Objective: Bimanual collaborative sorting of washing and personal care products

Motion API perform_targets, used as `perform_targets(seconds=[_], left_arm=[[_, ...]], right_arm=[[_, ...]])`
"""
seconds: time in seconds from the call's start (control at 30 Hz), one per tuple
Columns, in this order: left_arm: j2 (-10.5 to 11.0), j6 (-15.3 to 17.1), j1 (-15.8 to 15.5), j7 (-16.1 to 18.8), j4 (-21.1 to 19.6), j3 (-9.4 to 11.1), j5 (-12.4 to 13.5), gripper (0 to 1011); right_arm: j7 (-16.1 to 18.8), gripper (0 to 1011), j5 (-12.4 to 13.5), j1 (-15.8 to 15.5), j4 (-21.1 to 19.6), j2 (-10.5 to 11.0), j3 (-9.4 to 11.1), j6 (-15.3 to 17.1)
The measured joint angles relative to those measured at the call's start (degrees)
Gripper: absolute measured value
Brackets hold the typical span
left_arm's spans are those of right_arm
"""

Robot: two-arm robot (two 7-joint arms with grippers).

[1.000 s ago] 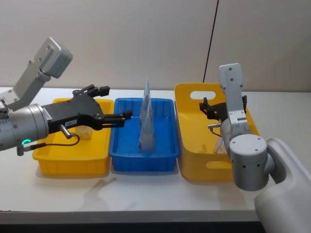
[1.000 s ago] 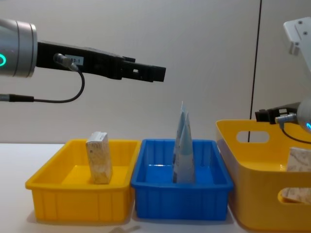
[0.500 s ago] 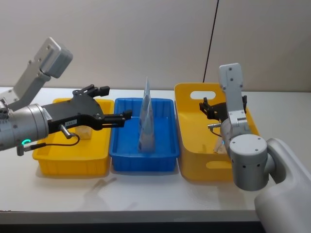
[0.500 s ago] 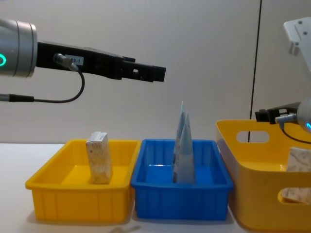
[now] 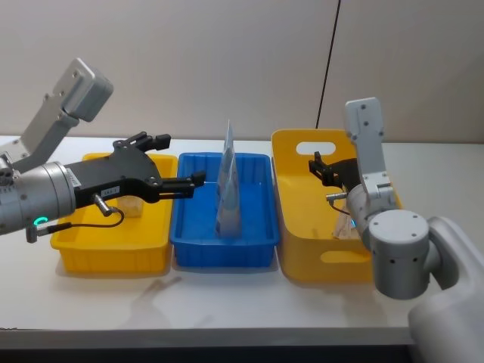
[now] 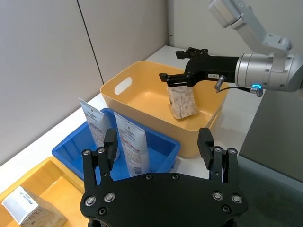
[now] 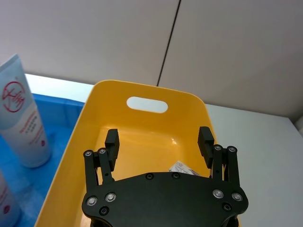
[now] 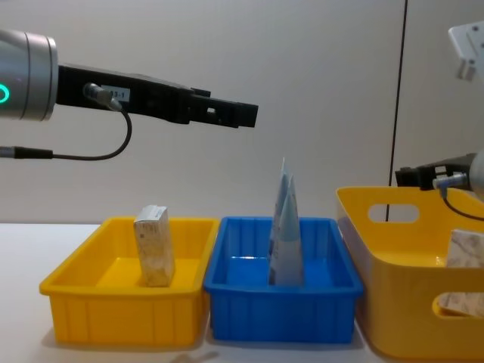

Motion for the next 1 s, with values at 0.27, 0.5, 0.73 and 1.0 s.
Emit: perform_targets(seconds=[0.27,0.5,0.73,1.0], left_arm=[[0.0,0.0,0.0,0.0,0.0,0.0,0.0,1001],[0.0,0.0,0.0,0.0,0.0,0.0,0.0,1002],[0.0,0.0,0.0,0.0,0.0,0.0,0.0,1001],[0.0,0.0,0.0,0.0,0.0,0.0,0.0,1001]], right_arm=[[5.6,1003,1.8,-1.8,-4.2,3.1,0.4,0.1],[11.0,1003,3.4,-3.6,-8.6,6.4,1.0,-0.4],[15.1,1003,4.7,-5.4,-12.6,9.1,1.4,-0.4],[17.4,1003,5.0,-6.5,-15.3,10.0,1.0,1.5]])
